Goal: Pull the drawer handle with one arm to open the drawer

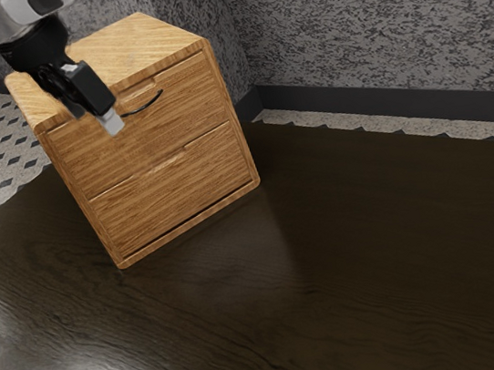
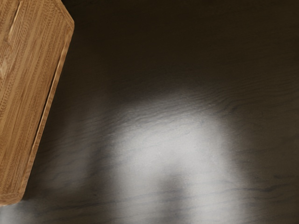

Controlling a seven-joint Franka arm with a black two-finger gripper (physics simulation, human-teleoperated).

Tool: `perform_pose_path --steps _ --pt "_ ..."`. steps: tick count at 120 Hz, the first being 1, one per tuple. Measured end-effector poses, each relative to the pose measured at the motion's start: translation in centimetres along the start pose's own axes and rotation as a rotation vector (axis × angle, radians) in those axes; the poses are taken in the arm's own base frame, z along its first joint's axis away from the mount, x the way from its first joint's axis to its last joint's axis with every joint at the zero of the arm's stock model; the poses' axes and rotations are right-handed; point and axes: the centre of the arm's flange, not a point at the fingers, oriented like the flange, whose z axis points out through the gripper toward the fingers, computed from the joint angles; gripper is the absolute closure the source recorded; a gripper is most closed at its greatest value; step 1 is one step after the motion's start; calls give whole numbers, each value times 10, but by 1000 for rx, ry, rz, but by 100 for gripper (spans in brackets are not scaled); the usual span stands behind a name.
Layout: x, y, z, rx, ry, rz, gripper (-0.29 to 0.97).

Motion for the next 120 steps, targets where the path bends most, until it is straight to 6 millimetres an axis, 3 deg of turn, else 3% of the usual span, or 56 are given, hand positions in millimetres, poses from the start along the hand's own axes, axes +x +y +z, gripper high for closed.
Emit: perform_pose_path --steps 12,24,43,59,87,104,120 --pt "-11 7 -44 -6 90 4 0" --pt "-15 11 -62 -13 131 8 0" --pt "-15 15 -58 -32 122 35 0" --pt "-15 4 -59 -58 152 15 0" --pt "-19 -31 -54 12 171 -108 0" --pt "-12 -62 -46 62 234 -188 0" --pt "-15 -82 -58 75 328 -246 0"
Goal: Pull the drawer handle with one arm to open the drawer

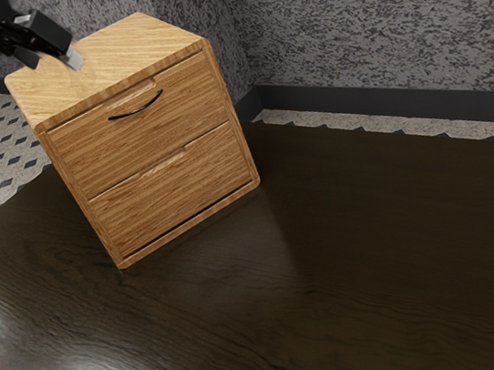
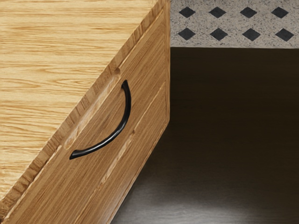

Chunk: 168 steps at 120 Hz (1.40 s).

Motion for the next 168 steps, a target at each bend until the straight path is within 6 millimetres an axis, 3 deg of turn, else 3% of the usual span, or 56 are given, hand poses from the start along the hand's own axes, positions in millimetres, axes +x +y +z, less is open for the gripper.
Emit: perform_pose_path --steps 24,38,46,63,72,82,107,132,168 --pt "0 -29 -7 33 65 -72 0" --pt "5 -45 13 53 70 -111 0" --pt "11 -35 19 32 84 -104 0" --pt "30 26 28 -34 103 -21 0" --pt "30 40 42 -53 91 -7 0" --pt "29 34 54 -49 91 -22 0" --pt "26 2 58 -9 119 -77 0" --pt "31 9 66 -5 138 -34 0" --pt "29 -5 84 17 132 -15 0"
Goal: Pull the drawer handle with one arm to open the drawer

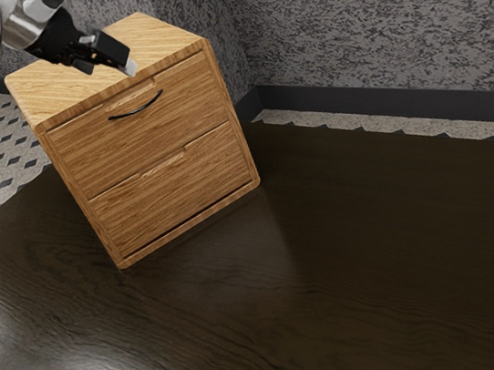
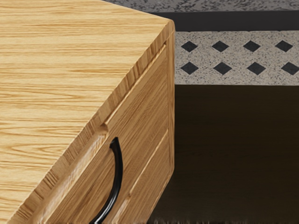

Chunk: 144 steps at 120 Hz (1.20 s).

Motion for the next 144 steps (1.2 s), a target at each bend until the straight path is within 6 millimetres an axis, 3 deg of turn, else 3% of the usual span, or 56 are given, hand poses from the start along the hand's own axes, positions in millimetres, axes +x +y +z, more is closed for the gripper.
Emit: perform_pose_path --steps 16,52,104,128,144 --pt "-2 3 11 4 -15 21 0" --pt "-6 -5 3 69 -34 70 0" --pt "-18 -5 49 76 -82 87 0" --pt "-15 -4 57 86 -38 91 0" --pt "-13 1 75 90 -39 100 0"
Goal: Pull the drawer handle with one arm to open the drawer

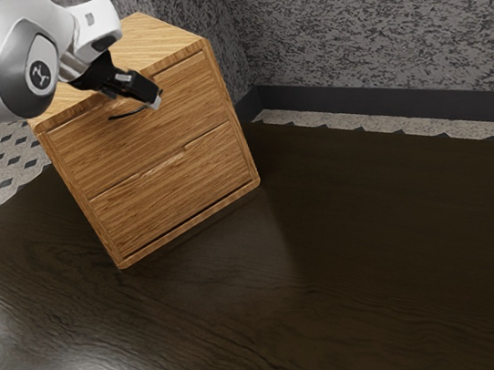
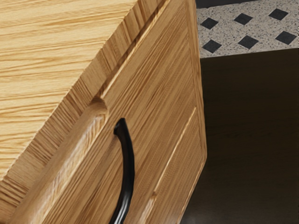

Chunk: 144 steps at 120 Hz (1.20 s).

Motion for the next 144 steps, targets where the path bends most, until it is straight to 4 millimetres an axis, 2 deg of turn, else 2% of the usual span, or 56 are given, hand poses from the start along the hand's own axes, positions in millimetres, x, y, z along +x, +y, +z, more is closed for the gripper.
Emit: perform_pose_path --steps 13,27,31,35,56,72,80,82,88,95,98,103,106,110,120,130,140,144 --pt "1 14 18 -12 -16 16 0" --pt "-7 17 33 -20 -40 17 -1" --pt "-8 17 35 -19 -43 18 0" --pt "-8 17 36 -18 -44 19 -3" --pt "-7 18 35 -18 -34 21 1" --pt "1 45 32 -51 -13 54 -4" --pt "8 73 30 -85 0 87 -7" --pt "10 81 27 -95 5 98 -2" --pt "16 107 5 -127 41 131 0" --pt "18 138 -60 -171 128 177 0" --pt "17 152 -81 -189 155 199 0" --pt "15 175 -103 -218 179 235 0" --pt "12 183 -113 -228 189 248 0" --pt "9 179 -121 -227 197 245 0" --pt "0 144 -132 -196 181 202 0" --pt "-6 121 -177 -193 112 198 0" --pt "-17 122 -228 -217 17 230 0" --pt "-22 127 -242 -230 -24 249 0"
